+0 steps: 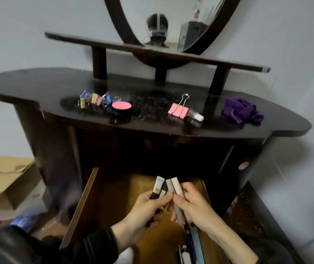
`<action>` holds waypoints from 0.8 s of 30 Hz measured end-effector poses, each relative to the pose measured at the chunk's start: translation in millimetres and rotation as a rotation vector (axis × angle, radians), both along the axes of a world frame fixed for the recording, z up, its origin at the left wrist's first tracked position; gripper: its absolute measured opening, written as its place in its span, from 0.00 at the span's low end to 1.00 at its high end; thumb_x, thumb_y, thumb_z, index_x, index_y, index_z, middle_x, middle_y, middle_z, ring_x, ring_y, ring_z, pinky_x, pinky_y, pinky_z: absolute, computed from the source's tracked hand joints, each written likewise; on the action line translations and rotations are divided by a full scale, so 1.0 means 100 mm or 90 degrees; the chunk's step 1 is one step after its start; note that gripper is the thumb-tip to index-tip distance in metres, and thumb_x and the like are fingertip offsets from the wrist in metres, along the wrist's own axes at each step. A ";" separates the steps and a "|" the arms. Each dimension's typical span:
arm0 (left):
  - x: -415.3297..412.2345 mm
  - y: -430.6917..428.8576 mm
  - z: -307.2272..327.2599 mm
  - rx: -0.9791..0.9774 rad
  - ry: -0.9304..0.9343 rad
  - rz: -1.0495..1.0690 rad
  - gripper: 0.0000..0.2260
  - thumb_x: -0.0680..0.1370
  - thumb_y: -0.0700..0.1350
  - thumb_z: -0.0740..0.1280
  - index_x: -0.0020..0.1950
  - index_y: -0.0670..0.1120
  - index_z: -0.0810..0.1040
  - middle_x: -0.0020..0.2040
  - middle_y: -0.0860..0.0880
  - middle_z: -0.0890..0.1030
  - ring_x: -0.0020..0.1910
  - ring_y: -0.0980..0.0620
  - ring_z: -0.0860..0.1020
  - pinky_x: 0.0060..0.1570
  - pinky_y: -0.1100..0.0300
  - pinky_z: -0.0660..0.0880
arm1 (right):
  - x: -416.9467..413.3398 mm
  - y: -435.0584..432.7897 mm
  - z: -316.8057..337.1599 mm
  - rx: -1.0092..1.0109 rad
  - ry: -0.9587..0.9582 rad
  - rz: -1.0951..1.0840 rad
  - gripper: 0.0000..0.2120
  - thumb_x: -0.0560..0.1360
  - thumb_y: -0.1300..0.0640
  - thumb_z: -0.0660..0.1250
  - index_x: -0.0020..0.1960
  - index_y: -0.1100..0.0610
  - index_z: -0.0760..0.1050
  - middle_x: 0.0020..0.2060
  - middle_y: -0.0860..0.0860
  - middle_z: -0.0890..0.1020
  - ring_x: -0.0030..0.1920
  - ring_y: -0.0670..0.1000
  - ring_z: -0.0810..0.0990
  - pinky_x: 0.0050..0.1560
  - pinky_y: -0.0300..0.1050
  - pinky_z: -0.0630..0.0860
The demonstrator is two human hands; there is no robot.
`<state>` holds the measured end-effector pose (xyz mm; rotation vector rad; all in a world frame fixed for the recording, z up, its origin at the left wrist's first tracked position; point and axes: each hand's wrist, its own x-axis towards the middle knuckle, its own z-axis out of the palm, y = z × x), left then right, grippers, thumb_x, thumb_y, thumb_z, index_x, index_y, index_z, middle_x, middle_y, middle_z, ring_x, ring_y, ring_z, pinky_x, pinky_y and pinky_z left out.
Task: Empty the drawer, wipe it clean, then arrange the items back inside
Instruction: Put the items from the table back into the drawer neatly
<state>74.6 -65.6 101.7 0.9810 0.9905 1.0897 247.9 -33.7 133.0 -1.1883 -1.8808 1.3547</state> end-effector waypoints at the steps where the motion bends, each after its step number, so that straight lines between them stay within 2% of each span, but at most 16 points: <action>1: -0.01 0.04 -0.10 -0.035 -0.015 -0.002 0.12 0.77 0.53 0.72 0.46 0.45 0.80 0.39 0.44 0.76 0.27 0.54 0.64 0.21 0.63 0.59 | -0.01 0.03 -0.10 -0.020 -0.020 0.002 0.09 0.84 0.55 0.60 0.63 0.52 0.66 0.42 0.55 0.83 0.38 0.53 0.85 0.41 0.47 0.82; 5: -0.02 0.25 -0.46 -0.117 -0.011 0.009 0.18 0.78 0.52 0.71 0.57 0.37 0.80 0.41 0.42 0.78 0.28 0.53 0.67 0.23 0.60 0.58 | -0.06 0.23 -0.47 -0.089 -0.053 -0.007 0.08 0.83 0.52 0.62 0.60 0.54 0.69 0.44 0.56 0.83 0.41 0.56 0.86 0.43 0.51 0.83; 8: -0.04 0.39 -0.67 -0.195 -0.034 0.052 0.15 0.79 0.49 0.68 0.55 0.37 0.77 0.43 0.41 0.78 0.25 0.53 0.68 0.20 0.61 0.60 | -0.07 0.43 -0.69 -0.085 -0.126 -0.030 0.09 0.83 0.50 0.63 0.54 0.55 0.75 0.40 0.52 0.82 0.38 0.47 0.82 0.44 0.50 0.82; 12: -0.12 0.49 -0.83 -0.237 -0.028 0.038 0.13 0.80 0.49 0.67 0.55 0.39 0.76 0.43 0.41 0.83 0.24 0.53 0.66 0.20 0.63 0.62 | -0.03 0.58 -0.90 -0.140 -0.102 -0.078 0.17 0.81 0.45 0.64 0.49 0.58 0.81 0.37 0.51 0.85 0.38 0.47 0.85 0.40 0.40 0.81; 14: -0.12 0.50 -0.86 -0.235 -0.015 0.028 0.13 0.79 0.49 0.69 0.54 0.39 0.77 0.42 0.41 0.84 0.23 0.52 0.66 0.20 0.63 0.62 | -0.02 0.60 -0.99 -0.171 -0.086 -0.101 0.17 0.81 0.44 0.65 0.49 0.58 0.82 0.38 0.49 0.86 0.38 0.46 0.85 0.39 0.39 0.81; 17: -0.10 0.51 -0.92 -0.250 0.018 0.051 0.12 0.79 0.49 0.70 0.52 0.40 0.77 0.40 0.42 0.84 0.23 0.52 0.66 0.20 0.63 0.62 | 0.00 0.61 -1.10 -0.181 -0.114 -0.087 0.13 0.81 0.47 0.66 0.52 0.57 0.81 0.40 0.52 0.84 0.36 0.46 0.82 0.40 0.44 0.81; 20: -0.08 0.50 -1.00 -0.296 0.056 0.091 0.12 0.79 0.47 0.69 0.56 0.39 0.75 0.38 0.43 0.84 0.22 0.51 0.66 0.20 0.63 0.63 | 0.01 0.62 -1.14 -0.123 -0.154 -0.069 0.09 0.81 0.51 0.66 0.57 0.56 0.78 0.43 0.55 0.83 0.34 0.46 0.81 0.38 0.42 0.81; 24: -0.04 0.48 -1.03 -0.329 0.067 0.104 0.13 0.79 0.46 0.69 0.58 0.38 0.75 0.39 0.41 0.84 0.23 0.51 0.67 0.22 0.62 0.63 | 0.01 0.62 -1.18 -0.064 -0.203 -0.071 0.15 0.82 0.54 0.65 0.67 0.52 0.69 0.47 0.57 0.81 0.34 0.47 0.81 0.36 0.40 0.80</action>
